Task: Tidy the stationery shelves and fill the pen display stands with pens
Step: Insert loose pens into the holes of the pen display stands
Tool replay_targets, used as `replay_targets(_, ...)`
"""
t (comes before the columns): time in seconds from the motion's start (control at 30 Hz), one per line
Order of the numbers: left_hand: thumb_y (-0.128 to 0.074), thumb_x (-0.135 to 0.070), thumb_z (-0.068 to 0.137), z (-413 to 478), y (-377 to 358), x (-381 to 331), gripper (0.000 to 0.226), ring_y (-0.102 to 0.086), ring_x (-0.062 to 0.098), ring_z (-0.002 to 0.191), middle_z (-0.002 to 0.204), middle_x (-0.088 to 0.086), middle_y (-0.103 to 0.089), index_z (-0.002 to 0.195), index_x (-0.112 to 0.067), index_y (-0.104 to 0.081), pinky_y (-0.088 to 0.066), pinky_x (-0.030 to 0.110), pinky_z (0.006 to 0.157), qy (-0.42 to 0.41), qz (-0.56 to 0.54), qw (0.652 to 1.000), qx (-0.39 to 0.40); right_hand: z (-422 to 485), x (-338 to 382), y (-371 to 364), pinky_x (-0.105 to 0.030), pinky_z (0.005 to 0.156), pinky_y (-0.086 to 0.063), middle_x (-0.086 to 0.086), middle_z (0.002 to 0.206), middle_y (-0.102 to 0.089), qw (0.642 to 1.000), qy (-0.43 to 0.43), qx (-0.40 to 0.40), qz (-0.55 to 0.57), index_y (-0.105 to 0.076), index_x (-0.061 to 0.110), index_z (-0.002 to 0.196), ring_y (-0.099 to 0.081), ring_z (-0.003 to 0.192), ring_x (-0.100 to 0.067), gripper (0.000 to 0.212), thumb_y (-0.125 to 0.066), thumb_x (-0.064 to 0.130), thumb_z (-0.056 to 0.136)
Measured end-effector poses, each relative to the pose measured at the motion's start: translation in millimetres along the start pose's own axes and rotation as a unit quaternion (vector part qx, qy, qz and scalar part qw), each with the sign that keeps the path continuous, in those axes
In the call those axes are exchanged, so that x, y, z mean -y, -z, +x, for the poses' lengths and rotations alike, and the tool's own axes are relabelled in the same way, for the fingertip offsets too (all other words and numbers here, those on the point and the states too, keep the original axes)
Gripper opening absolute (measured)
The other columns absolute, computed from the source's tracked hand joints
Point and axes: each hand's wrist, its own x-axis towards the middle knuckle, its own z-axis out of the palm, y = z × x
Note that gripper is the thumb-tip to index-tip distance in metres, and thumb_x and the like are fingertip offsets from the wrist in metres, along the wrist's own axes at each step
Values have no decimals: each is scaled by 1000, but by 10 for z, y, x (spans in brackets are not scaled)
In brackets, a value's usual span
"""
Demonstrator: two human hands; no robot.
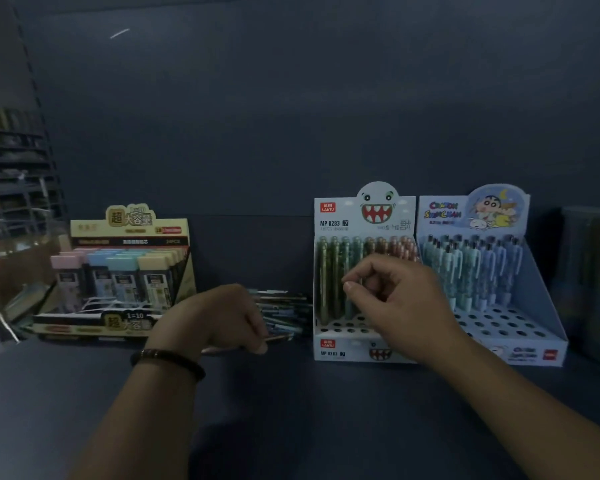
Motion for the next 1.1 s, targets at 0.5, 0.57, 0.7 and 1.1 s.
replay_targets(0.5,-82,-4,87,-208,90,-326,18,-67,26,84,91,21,-73,93,-7,-65,-55,40,82,-204,-340,918,-4,10,53,12,-51,63,-61,-3,75,-70,993,-14,23,113,-78,29,93,-68,65,-27,6,-81,25,91)
replay_targets(0.57,-81,-4,88,-215,68,-432,17,-65,26,81,86,16,-70,92,-6,-64,-55,40,80,-219,-371,902,-31,18,67,25,-46,62,-62,-3,80,-73,989,-20,12,143,-78,29,96,-72,67,-28,8,-81,23,91)
replay_targets(0.7,-81,-3,87,-211,-11,-640,14,-69,26,84,89,21,-72,90,-3,-67,-59,37,83,-252,-392,882,-70,53,116,61,-51,68,-64,-4,84,-76,984,-14,-3,175,-79,21,91,-76,73,-27,6,-82,15,90)
replay_targets(1.1,-85,-22,87,-148,-303,-954,19,-70,7,83,90,-15,-72,96,-35,-76,-58,21,73,-297,-182,910,-226,222,4,439,-28,62,-58,12,82,-71,972,10,-223,69,-72,37,113,-70,69,-12,23,-78,25,94)
